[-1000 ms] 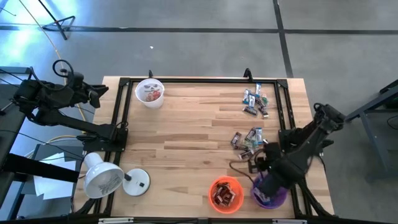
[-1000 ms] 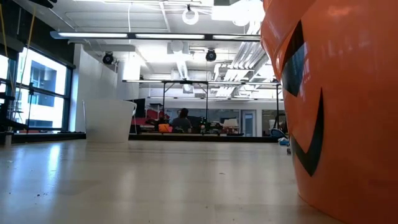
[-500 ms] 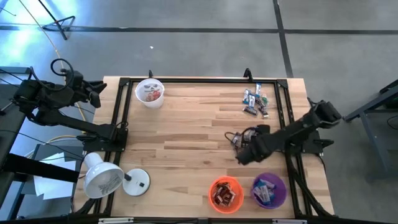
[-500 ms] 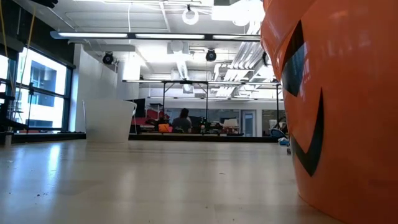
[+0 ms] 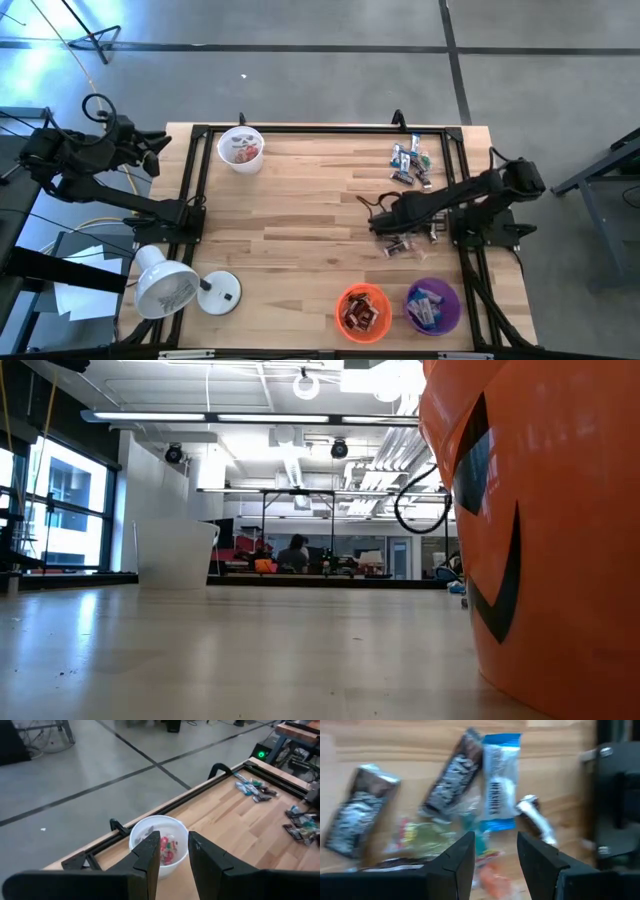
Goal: Organize candy in baskets
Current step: Put the white chocolate into the purple bucket
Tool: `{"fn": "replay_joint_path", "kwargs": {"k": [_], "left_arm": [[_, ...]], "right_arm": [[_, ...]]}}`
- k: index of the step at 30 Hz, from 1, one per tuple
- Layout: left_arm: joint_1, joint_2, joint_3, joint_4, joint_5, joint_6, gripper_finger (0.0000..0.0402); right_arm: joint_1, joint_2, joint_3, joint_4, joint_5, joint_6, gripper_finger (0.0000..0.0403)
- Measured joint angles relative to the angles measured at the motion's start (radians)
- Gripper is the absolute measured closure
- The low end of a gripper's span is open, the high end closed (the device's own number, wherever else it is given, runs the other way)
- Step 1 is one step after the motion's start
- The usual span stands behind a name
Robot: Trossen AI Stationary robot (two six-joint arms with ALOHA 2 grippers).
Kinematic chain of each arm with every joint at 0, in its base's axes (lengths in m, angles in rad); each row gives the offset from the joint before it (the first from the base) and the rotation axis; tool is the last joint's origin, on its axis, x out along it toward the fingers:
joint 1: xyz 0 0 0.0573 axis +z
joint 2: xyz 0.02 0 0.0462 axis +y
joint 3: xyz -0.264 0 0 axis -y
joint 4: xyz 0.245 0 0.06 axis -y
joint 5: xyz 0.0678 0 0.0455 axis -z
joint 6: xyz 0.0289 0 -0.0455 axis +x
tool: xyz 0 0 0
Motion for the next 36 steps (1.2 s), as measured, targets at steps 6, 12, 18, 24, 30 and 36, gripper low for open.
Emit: {"fn": "replay_joint_path", "kwargs": {"k": [6, 12, 18, 24, 30, 36], "left_arm": [[0.000, -0.003, 0.000, 0.001, 0.008, -0.015, 0.0313], [0.000, -0.003, 0.000, 0.001, 0.002, -0.031, 0.0313], [0.000, -0.003, 0.000, 0.001, -0.010, -0.073, 0.0313], [0.000, -0.003, 0.000, 0.001, -0.043, -0.101, 0.0313], [0.000, -0.003, 0.000, 0.001, -0.081, -0.139, 0.0313], [0.000, -0.003, 0.000, 0.001, -0.088, -0.182, 0.0313]], "right_arm": [[-0.058, 0.000, -0.013, -0.052, -0.022, -0.146, 0.0260], [-0.138, -0.001, -0.059, -0.001, -0.043, -0.283, 0.0260], [-0.213, -0.035, -0.146, 0.151, -0.123, -0.376, 0.0260], [-0.244, -0.156, -0.253, 0.209, -0.121, -0.370, 0.0260], [-0.281, -0.279, -0.379, 0.371, -0.127, -0.339, 0.0260], [-0.326, -0.315, -0.502, 0.563, -0.138, -0.321, 0.0260]]}}
